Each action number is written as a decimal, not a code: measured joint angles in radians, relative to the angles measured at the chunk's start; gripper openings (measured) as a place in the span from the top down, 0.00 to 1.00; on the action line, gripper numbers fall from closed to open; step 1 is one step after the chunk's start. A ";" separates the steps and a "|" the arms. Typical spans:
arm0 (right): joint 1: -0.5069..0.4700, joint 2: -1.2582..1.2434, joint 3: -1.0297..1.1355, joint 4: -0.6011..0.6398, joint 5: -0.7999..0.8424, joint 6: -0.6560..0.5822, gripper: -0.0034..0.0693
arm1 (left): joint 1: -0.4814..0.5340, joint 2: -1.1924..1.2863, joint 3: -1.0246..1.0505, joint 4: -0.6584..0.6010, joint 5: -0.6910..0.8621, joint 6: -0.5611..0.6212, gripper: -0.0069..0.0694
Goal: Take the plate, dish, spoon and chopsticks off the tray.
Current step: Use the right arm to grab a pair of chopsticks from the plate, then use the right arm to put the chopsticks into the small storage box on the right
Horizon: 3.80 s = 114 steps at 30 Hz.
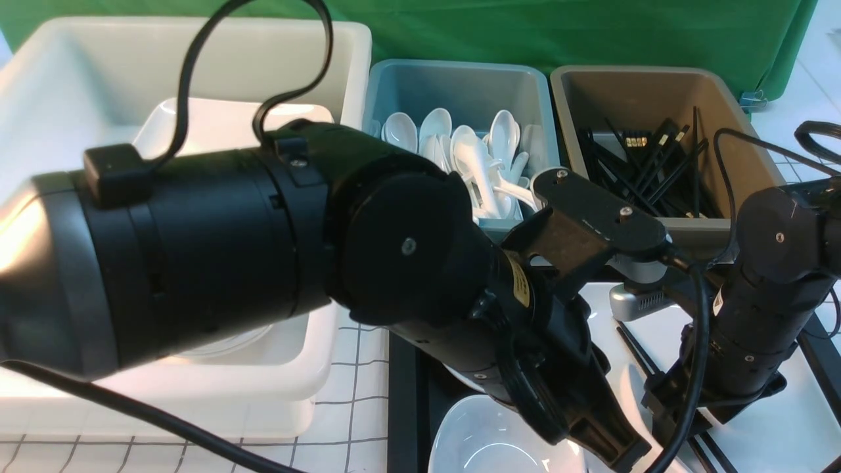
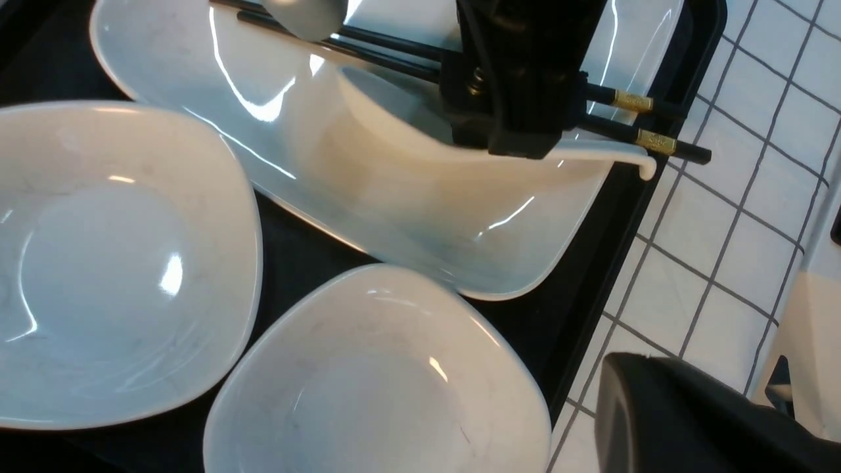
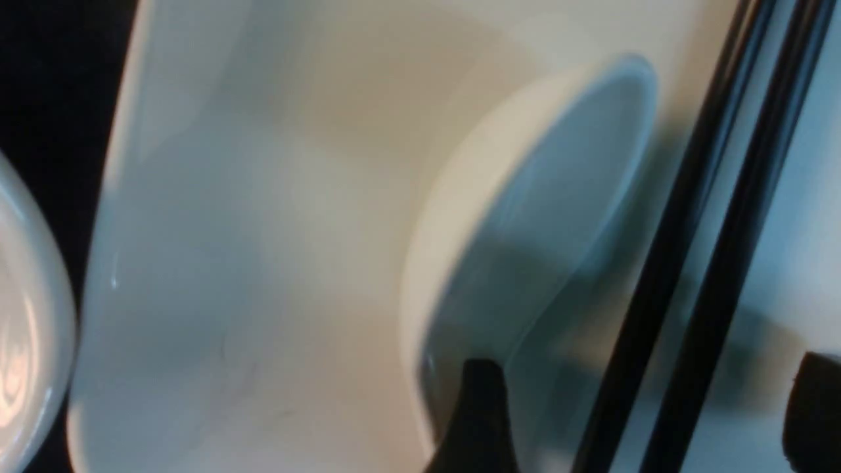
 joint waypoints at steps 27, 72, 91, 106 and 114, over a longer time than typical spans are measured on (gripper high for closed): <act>0.000 -0.058 -0.003 -0.049 -0.009 0.027 0.17 | 0.000 0.000 0.000 0.007 -0.001 -0.001 0.91; -0.001 0.027 -0.003 -0.098 0.081 0.117 0.78 | 0.000 0.000 0.000 0.016 0.016 -0.007 0.91; -0.009 -0.359 -0.089 -0.007 0.233 0.036 0.78 | 0.000 0.000 -0.051 0.120 -0.207 -0.035 0.91; -0.211 0.010 -0.720 0.044 -0.095 0.012 0.78 | 0.178 0.041 -0.278 0.199 -0.395 -0.169 0.91; -0.220 0.308 -0.881 0.048 -0.225 0.037 0.78 | 0.191 0.119 -0.279 0.199 -0.300 -0.170 0.91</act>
